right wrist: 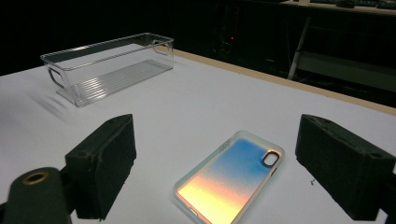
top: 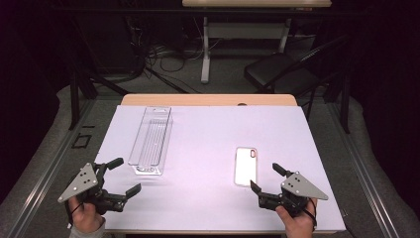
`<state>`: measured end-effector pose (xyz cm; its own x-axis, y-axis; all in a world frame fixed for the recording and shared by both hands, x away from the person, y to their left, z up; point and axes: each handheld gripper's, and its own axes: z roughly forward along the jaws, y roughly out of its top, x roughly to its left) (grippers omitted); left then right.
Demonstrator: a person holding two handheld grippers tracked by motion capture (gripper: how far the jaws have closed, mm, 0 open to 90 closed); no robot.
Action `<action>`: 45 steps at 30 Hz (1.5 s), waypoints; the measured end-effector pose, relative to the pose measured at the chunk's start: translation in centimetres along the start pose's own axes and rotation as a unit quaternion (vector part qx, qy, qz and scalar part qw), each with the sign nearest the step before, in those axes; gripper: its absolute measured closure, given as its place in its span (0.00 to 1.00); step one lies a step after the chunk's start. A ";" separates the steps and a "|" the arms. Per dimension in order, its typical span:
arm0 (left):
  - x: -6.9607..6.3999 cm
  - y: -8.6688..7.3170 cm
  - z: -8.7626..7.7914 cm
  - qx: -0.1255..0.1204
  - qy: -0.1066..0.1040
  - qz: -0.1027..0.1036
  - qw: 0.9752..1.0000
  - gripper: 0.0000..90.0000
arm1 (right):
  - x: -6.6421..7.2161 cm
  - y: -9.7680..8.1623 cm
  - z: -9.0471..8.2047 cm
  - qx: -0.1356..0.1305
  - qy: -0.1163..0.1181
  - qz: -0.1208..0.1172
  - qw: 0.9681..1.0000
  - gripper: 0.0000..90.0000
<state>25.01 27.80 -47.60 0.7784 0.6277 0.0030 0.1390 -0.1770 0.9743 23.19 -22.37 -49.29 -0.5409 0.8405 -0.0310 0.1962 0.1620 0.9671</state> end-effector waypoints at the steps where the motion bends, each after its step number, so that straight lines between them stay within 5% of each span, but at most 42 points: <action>1: 0.1 0.0 0.0 0.000 -0.001 0.000 1.000 0.01 | 0.0 0.0 0.0 0.000 0.000 0.000 1.000 0.13; 19: 0.0 0.3 0.4 0.004 -0.005 -0.003 1.000 0.01 | -0.6 0.7 0.2 0.017 0.001 0.018 1.000 0.12; 26: 0.3 0.6 0.6 0.015 -0.015 -0.016 1.000 0.01 | -1.0 1.3 0.6 0.043 0.014 0.029 0.999 0.12; 33: 0.9 1.3 1.3 0.038 -0.026 -0.044 0.998 0.01 | -1.5 2.2 1.6 0.083 0.020 0.036 0.996 0.07; 45: 2.0 3.6 3.1 0.075 -0.037 -0.050 0.995 0.01 | -2.5 3.7 3.9 0.143 0.031 0.053 0.988 0.03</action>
<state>29.00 26.03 -44.81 0.7978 0.5919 -0.1144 0.3041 -0.2313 0.9241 28.46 -21.82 -46.60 -0.5528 0.8285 0.0901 0.4717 0.2219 0.8534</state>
